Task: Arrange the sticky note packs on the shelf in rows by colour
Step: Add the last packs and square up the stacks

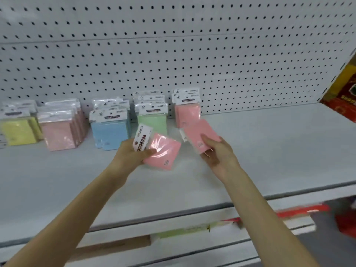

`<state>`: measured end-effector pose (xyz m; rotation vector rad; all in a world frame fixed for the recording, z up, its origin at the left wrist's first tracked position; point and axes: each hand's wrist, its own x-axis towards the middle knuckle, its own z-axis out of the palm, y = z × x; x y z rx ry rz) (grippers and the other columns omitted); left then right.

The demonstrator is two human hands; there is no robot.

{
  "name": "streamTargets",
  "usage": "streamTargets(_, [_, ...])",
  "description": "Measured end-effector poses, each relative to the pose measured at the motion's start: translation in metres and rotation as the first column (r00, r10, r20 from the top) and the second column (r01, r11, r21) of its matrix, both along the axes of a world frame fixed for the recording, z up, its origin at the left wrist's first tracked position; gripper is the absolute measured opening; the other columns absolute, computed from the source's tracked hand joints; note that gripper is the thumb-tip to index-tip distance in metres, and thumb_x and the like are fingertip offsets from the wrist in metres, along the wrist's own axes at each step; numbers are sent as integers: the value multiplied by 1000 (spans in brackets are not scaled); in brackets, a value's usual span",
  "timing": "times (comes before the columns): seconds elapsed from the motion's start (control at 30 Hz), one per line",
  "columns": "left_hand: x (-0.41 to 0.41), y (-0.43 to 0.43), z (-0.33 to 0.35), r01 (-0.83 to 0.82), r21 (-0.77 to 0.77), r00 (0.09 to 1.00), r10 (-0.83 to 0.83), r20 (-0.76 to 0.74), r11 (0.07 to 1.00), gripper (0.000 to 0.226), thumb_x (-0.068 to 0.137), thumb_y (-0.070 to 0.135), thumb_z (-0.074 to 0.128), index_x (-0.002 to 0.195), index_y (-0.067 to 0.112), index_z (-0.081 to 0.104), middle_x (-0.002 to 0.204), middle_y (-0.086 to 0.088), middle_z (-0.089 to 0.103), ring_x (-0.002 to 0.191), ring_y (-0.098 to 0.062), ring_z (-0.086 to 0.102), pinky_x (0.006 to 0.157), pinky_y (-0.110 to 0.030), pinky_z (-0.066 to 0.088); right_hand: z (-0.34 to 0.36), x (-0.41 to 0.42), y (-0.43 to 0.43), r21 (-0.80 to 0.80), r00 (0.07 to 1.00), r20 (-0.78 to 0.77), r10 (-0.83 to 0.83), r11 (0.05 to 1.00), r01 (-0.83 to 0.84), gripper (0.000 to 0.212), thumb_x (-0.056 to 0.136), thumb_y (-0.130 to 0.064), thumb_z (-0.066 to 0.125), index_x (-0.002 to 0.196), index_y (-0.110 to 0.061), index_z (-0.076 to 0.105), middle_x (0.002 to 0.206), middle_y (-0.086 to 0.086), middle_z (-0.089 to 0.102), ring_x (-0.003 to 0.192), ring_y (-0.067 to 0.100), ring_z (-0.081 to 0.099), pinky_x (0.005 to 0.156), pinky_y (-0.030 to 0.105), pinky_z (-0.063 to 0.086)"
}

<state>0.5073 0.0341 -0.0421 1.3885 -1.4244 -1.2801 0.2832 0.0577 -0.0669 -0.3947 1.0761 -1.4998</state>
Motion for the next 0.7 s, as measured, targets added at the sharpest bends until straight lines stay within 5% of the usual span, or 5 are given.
streamTargets(0.2, [50, -7, -3, 126, 82, 992, -127, 7, 989, 28, 77, -11, 67, 97, 9, 64, 89, -6, 69, 86, -21, 63, 81, -30, 52, -9, 50, 12, -30, 991, -132, -16, 999, 12, 38, 73, 8, 70, 104, -11, 60, 91, 10, 67, 77, 24, 66, 67, 36, 59])
streamTargets(0.33, [54, -6, -14, 15, 98, 980, 5, -201, 995, 22, 77, -6, 70, 94, 8, 67, 100, -11, 70, 94, -25, 66, 91, -36, 52, -10, 53, 10, 24, 989, -107, -103, 994, 106, 22, 75, 3, 71, 91, -7, 60, 90, 11, 66, 78, 23, 64, 69, 33, 58])
streamTargets(0.47, [61, -6, -21, -20, 139, 935, 67, -347, 990, 33, 81, -3, 67, 113, 7, 64, 109, -8, 70, 99, -23, 68, 89, -36, 53, -7, 52, 8, 19, 973, -140, -182, 982, 186, 20, 73, -4, 76, 87, -8, 62, 84, 8, 69, 73, 21, 66, 66, 32, 59])
streamTargets(0.6, [58, -7, -26, -11, 77, 939, 37, -342, 997, 33, 85, 2, 65, 116, 13, 64, 105, 0, 72, 94, -16, 69, 80, -27, 57, -7, 58, 3, -51, 916, -366, -165, 986, 157, 20, 76, -5, 74, 91, -16, 67, 92, 5, 71, 81, 18, 66, 79, 30, 55])
streamTargets(0.7, [46, -6, -32, -21, 52, 963, 34, -267, 998, 35, 86, -2, 62, 117, 14, 62, 105, -3, 70, 94, -19, 67, 85, -34, 54, -8, 58, 2, -123, 781, -609, -141, 989, 82, 30, 80, 0, 68, 101, -20, 62, 99, 5, 68, 81, 16, 64, 70, 24, 55])
